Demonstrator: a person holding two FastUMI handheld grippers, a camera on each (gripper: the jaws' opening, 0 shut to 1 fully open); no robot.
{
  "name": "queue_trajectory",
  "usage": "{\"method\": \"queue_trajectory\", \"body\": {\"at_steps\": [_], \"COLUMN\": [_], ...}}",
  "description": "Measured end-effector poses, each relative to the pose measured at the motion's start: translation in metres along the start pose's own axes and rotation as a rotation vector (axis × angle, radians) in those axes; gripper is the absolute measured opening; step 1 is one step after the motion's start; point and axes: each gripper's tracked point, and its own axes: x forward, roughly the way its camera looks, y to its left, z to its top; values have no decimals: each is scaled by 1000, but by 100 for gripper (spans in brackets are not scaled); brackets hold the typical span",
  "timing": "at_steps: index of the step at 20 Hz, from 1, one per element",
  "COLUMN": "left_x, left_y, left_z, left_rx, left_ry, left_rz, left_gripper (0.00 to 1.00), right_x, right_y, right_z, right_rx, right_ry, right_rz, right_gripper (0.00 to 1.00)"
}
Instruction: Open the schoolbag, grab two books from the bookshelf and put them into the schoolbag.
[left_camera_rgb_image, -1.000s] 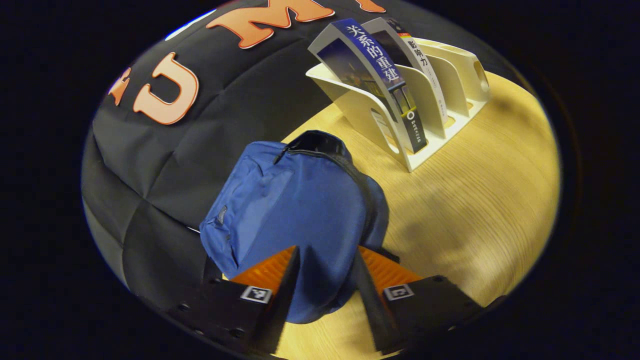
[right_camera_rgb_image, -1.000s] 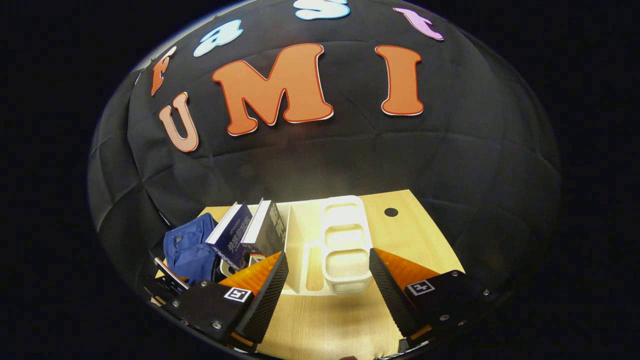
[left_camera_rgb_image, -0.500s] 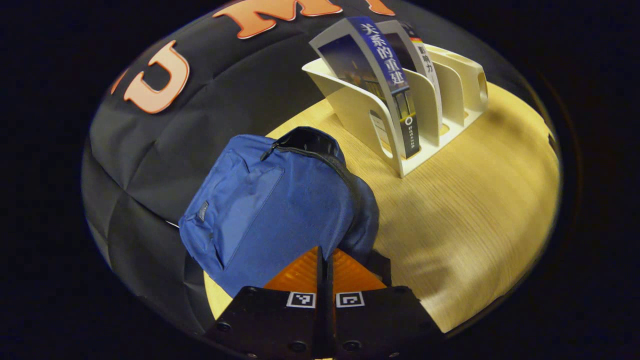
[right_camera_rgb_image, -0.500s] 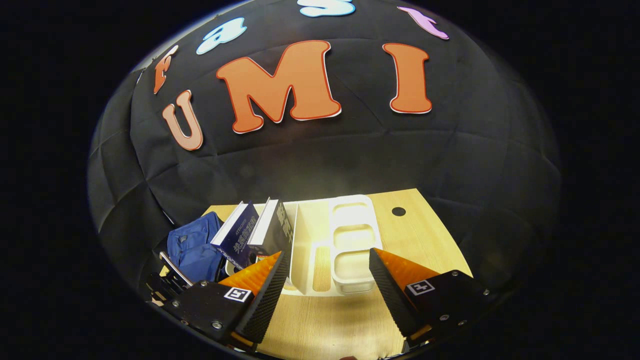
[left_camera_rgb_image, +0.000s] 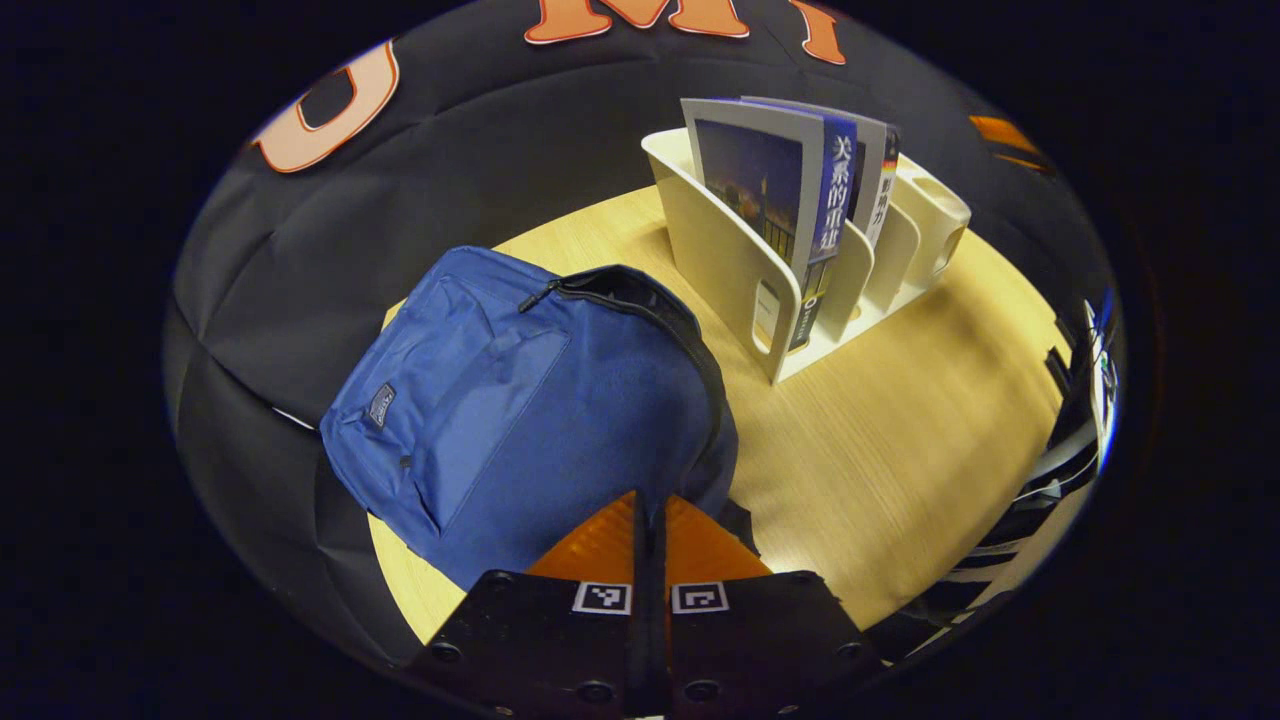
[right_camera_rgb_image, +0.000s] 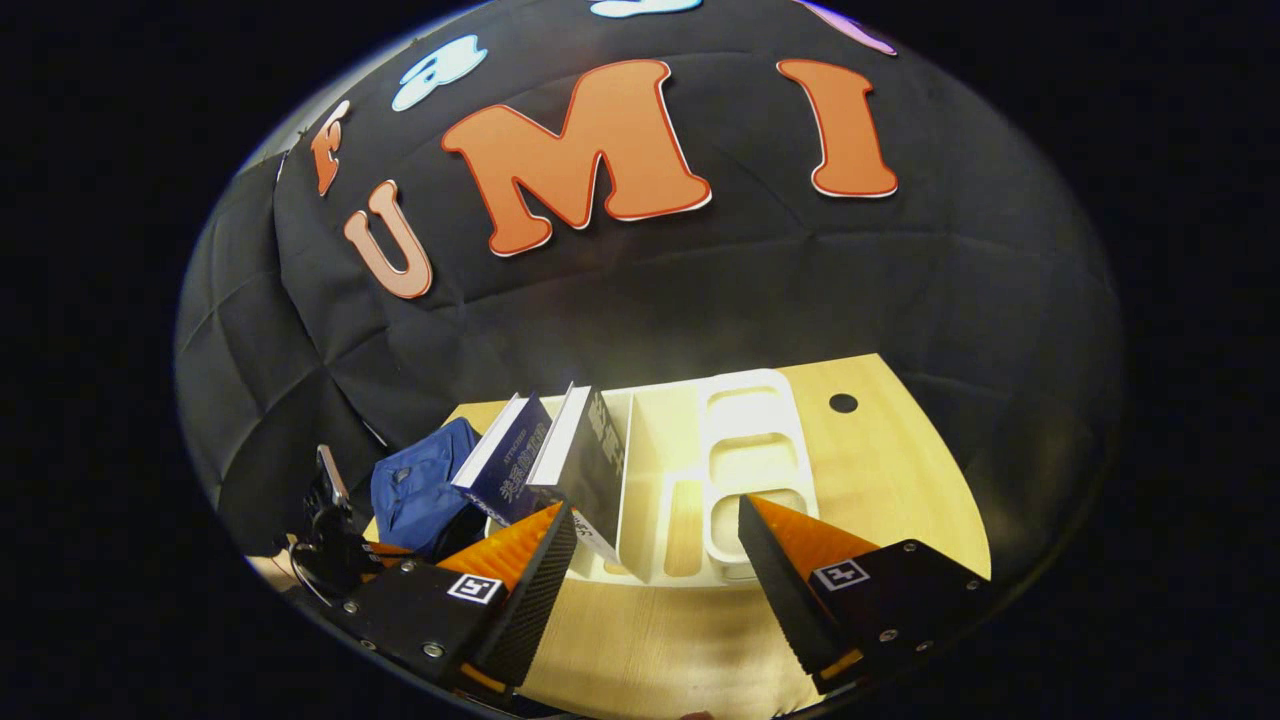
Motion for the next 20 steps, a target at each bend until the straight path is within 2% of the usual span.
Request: {"method": "queue_trajectory", "body": {"at_steps": [4,7,9,12,14,15,17,20], "left_x": [-25,-47,-57,-60,-65,-65,-75,-86], "left_y": [19,42,67,113,140,158,185,189], "left_z": [20,40,55,84,106,115,140,153], "left_rx": [65,93,148,237,289,313,327,312], "left_ry": [45,72,67,19,-33,-60,-121,-175], "left_rz": [-128,-206,-232,-201,-189,-160,-108,-125], "left_gripper": [1,1,1,0,1,1,1,1], "right_x": [-1,-5,-8,-8,-9,-11,-12,-4], "right_y": [19,28,42,65,84,89,106,134], "right_z": [9,10,4,0,1,1,8,24], "right_rx": [66,88,104,128,93,64,27,6], "right_ry": [-18,-64,-68,-87,-110,-113,-116,-86], "right_rz": [-6,-78,-105,-137,-144,-175,-193,-174], "right_gripper": [97,97,97,97,97,96,97,97]}}
